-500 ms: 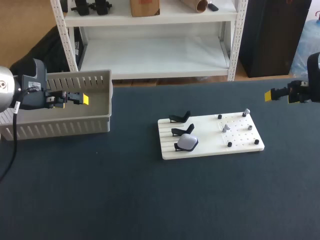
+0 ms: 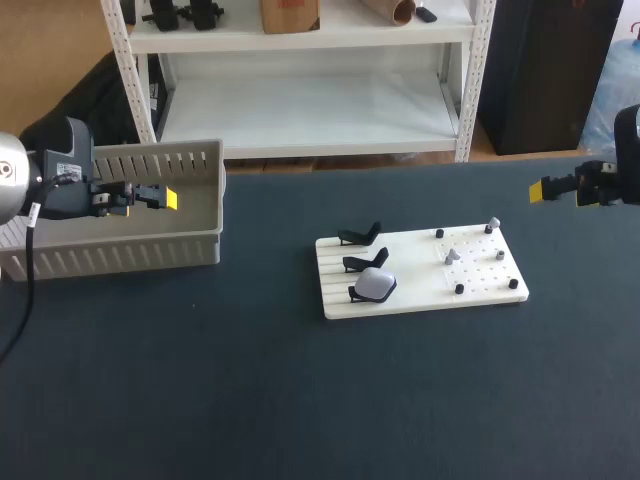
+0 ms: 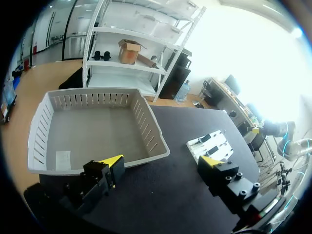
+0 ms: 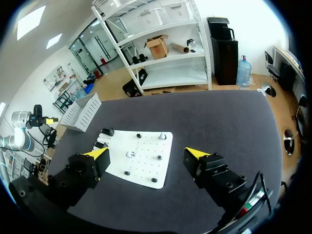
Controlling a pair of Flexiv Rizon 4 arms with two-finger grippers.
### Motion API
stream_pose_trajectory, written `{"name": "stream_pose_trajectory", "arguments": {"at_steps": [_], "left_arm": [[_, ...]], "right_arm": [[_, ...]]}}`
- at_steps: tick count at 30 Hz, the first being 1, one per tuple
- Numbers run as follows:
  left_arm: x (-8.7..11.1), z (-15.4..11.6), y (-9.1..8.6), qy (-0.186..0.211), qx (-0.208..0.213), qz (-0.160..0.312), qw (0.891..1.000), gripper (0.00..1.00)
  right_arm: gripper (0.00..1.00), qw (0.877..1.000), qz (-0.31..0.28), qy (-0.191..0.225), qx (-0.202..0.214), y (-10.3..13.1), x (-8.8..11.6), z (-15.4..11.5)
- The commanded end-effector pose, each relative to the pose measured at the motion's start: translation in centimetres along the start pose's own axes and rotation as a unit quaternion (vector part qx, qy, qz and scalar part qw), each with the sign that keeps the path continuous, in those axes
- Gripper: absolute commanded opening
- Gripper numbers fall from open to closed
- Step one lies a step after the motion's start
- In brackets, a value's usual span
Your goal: Pick up each earbud case from the left stands, insert the matching earbuds, close the lid, and place the case in the box.
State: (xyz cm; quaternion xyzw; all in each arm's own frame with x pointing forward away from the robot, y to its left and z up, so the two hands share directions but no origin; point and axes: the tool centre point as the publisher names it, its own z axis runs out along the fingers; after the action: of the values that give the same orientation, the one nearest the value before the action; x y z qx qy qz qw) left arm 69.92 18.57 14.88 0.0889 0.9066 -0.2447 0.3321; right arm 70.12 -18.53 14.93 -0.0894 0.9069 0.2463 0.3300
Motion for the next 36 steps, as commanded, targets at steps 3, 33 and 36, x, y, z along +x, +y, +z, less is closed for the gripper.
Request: {"name": "stream_pose_trajectory", "arguments": {"at_steps": [3, 33, 36], "left_arm": [[-0.1, -0.2, -0.9, -0.007, 0.024, 0.069, 0.997, 1.00], [4.4, -0.1, -9.3, -0.066, 0.174, 0.383, 0.905, 1.00], [5.1, 1.0, -11.7, -0.055, 0.159, 0.420, 0.892, 1.00]], "right_arm": [[1.00, 1.000, 0.000, 0.000, 0.000, 0.0, 0.0, 0.0], [1.00, 1.000, 0.000, 0.000, 0.000, 0.0, 0.0, 0.0], [1.00, 1.000, 0.000, 0.000, 0.000, 0.0, 0.0, 0.0]]}}
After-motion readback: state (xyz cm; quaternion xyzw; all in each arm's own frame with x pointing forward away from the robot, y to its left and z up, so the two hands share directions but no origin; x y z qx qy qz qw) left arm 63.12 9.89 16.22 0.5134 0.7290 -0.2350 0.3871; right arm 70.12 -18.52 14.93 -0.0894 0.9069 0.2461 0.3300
